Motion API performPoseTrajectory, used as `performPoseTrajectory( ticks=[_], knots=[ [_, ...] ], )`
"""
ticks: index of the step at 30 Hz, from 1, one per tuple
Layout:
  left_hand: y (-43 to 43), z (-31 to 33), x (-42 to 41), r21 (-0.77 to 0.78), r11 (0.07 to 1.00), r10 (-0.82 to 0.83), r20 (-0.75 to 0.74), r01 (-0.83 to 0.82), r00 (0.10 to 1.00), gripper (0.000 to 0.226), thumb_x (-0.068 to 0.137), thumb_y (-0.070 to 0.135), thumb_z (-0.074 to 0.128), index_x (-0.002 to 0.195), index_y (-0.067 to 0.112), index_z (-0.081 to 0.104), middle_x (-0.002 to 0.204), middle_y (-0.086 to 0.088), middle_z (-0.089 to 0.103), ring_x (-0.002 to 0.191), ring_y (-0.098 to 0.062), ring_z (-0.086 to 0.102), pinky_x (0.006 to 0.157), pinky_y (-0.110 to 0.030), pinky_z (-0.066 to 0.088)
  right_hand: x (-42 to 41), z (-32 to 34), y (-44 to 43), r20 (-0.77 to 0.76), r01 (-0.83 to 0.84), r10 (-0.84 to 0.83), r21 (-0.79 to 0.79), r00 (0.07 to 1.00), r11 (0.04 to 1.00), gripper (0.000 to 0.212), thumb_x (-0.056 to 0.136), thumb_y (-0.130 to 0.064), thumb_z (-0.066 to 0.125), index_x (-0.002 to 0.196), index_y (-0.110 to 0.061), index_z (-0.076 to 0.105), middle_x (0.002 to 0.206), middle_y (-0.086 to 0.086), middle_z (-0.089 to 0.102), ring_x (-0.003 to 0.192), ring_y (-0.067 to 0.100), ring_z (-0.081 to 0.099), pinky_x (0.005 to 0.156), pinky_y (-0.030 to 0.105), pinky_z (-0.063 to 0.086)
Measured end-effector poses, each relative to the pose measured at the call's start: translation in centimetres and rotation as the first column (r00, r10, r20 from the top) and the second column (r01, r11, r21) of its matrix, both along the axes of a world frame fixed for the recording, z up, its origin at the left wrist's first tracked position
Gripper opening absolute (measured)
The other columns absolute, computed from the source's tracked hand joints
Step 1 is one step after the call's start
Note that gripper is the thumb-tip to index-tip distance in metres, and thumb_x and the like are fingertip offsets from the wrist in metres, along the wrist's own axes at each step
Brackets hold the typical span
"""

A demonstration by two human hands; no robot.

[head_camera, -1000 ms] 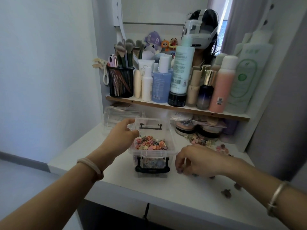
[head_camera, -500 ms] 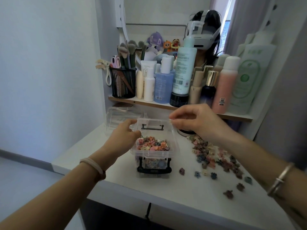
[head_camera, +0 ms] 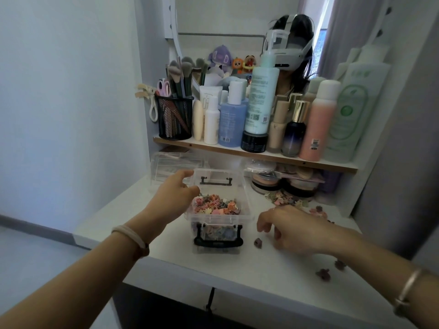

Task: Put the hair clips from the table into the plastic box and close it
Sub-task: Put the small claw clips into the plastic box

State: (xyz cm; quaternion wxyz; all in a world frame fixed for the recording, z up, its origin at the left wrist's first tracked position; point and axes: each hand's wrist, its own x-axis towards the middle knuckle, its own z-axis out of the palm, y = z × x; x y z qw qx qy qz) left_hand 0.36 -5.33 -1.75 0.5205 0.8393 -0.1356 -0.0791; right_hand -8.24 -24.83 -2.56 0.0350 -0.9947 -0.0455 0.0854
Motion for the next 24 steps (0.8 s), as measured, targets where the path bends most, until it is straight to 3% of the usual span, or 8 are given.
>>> performPoseTrajectory(
  ticks=[6,11,13,16,18,19,21,24],
  knots=[
    [-0.1,-0.1,0.1,0.000,1.000,0.007,0.001,-0.007,1.000,0.048,0.093,0.011,0.045,0.140,0.017,0.035,0.125,-0.019,0.056,0.093,-0.024,0.055,0.082,-0.031,0.043,-0.1,0.0,1.0,0.026,-0.112,0.110,0.101,0.994,0.988,0.040,0.089,-0.009,0.053,0.126,-0.023,0.051,0.109,-0.008,0.053,0.088,0.002,0.043,0.076,0.015,0.035],
    [0.0,-0.1,0.1,-0.012,1.000,0.009,0.002,-0.009,1.000,0.048,0.093,0.011,0.045,0.140,0.017,0.035,0.124,-0.019,0.056,0.091,-0.023,0.054,0.081,-0.031,0.042,0.3,-0.6,0.5,0.029,-0.194,0.194,0.003,0.981,0.981,0.026,0.085,-0.005,0.053,0.100,-0.017,0.069,0.103,-0.001,0.068,0.082,0.004,0.053,0.079,0.018,0.044],
    [0.0,-0.1,0.1,-0.018,1.000,0.006,0.002,-0.006,1.000,0.048,0.094,0.011,0.045,0.140,0.016,0.034,0.123,-0.020,0.057,0.090,-0.023,0.053,0.081,-0.031,0.042,0.7,0.1,0.1,0.154,-0.136,0.131,0.017,0.979,0.991,0.022,0.086,-0.006,0.055,0.098,-0.016,0.071,0.099,-0.002,0.068,0.082,0.002,0.054,0.078,0.014,0.042],
    [-0.2,-0.1,0.0,-0.024,1.000,0.006,0.008,-0.006,1.000,0.048,0.093,0.010,0.045,0.140,0.016,0.034,0.125,-0.021,0.055,0.091,-0.026,0.054,0.082,-0.032,0.041,1.2,2.8,0.1,0.460,-0.057,-0.120,0.354,0.880,0.934,0.015,0.082,-0.006,0.066,0.083,-0.020,0.072,0.082,-0.003,0.067,0.072,0.003,0.057,0.073,0.013,0.045],
    [-0.4,-0.1,-0.1,-0.018,1.000,0.007,0.013,-0.007,1.000,0.048,0.093,0.010,0.045,0.140,0.015,0.034,0.127,-0.022,0.054,0.101,-0.034,0.057,0.083,-0.032,0.041,1.2,4.5,0.6,0.471,-0.153,-0.189,0.598,0.862,0.787,0.024,0.078,-0.005,0.069,0.072,-0.028,0.066,0.080,-0.007,0.067,0.072,-0.002,0.060,0.074,0.012,0.047],
    [-0.4,-0.2,-0.2,-0.014,1.000,0.008,0.015,-0.008,1.000,0.048,0.093,0.010,0.045,0.140,0.015,0.034,0.127,-0.023,0.054,0.103,-0.036,0.057,0.083,-0.032,0.041,1.3,5.1,0.8,0.446,-0.182,-0.153,0.622,0.882,0.761,0.025,0.078,-0.008,0.070,0.074,-0.031,0.065,0.088,-0.009,0.067,0.082,-0.002,0.062,0.081,0.014,0.047],
    [-0.5,-0.2,-0.3,-0.014,1.000,0.003,0.022,-0.003,1.000,0.048,0.093,0.010,0.045,0.140,0.015,0.034,0.125,-0.023,0.055,0.093,-0.030,0.056,0.081,-0.031,0.040,1.3,5.2,0.8,0.383,-0.160,-0.083,0.559,0.920,0.813,0.024,0.080,-0.015,0.069,0.082,-0.038,0.062,0.109,-0.012,0.062,0.102,0.004,0.059,0.092,0.024,0.048],
    [-0.4,-0.2,-0.2,-0.019,1.000,-0.004,0.028,0.004,1.000,0.048,0.093,0.010,0.045,0.140,0.014,0.034,0.118,-0.020,0.058,0.085,-0.022,0.052,0.080,-0.030,0.040,0.8,4.3,-0.6,0.211,0.045,-0.115,0.314,0.971,0.948,0.019,0.081,-0.028,0.068,0.099,-0.030,0.061,0.112,-0.005,0.062,0.096,0.010,0.059,0.085,0.029,0.050]
  ],
)
